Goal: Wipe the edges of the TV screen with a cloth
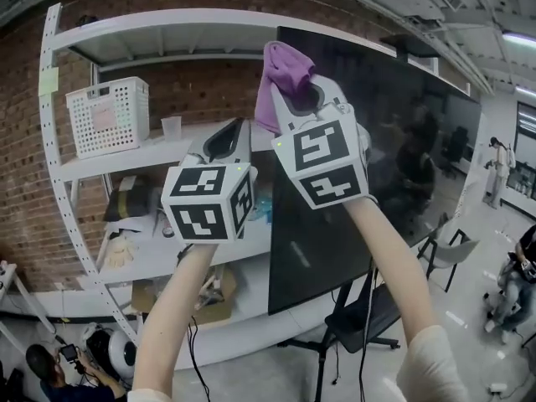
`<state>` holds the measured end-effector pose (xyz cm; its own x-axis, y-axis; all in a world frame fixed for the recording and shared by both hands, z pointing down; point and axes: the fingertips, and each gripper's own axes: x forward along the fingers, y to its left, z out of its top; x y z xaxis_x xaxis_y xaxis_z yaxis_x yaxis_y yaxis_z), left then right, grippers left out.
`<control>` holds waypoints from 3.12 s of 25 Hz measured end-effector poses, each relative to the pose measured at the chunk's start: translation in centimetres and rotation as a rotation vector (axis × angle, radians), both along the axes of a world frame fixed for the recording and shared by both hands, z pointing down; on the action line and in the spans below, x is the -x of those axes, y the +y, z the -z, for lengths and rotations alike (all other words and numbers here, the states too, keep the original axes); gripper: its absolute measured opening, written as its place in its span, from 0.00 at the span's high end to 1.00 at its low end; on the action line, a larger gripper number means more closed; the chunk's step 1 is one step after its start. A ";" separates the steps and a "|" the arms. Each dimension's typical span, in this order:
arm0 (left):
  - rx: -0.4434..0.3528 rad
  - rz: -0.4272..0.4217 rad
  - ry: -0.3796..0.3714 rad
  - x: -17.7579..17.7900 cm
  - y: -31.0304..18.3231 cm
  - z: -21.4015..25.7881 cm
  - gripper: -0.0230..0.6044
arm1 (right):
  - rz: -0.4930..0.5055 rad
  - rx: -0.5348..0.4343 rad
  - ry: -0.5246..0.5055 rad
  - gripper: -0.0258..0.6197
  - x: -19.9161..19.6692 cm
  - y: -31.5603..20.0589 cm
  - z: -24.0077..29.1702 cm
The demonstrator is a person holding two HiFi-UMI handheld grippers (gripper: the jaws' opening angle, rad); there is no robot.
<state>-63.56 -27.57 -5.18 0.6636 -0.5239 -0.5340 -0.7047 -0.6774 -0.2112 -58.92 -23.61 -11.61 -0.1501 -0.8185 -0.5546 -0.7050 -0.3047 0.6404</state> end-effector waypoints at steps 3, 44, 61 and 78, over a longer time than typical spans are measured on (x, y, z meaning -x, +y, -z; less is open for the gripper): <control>-0.004 -0.007 0.019 -0.2 -0.1 3.0 0.93 | 0.002 -0.008 -0.020 0.88 -0.2 0.4 2.8; -0.137 0.018 0.042 -2.2 6.0 9.6 0.93 | -0.604 -0.113 0.806 0.88 -1.1 0.5 8.6; -0.124 0.034 0.031 -8.5 7.0 9.1 0.93 | -0.606 -0.051 0.839 0.88 -9.7 -0.5 8.2; -0.106 -0.007 0.019 -26.3 8.0 8.1 0.93 | -0.687 0.062 0.834 0.88 -27.6 -0.8 9.3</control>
<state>-37.30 -19.56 -13.30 0.6567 -0.4588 -0.5985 -0.7042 -0.6571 -0.2689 -31.32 -24.45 -20.93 0.0400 -0.8947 -0.4450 0.2694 -0.4192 0.8670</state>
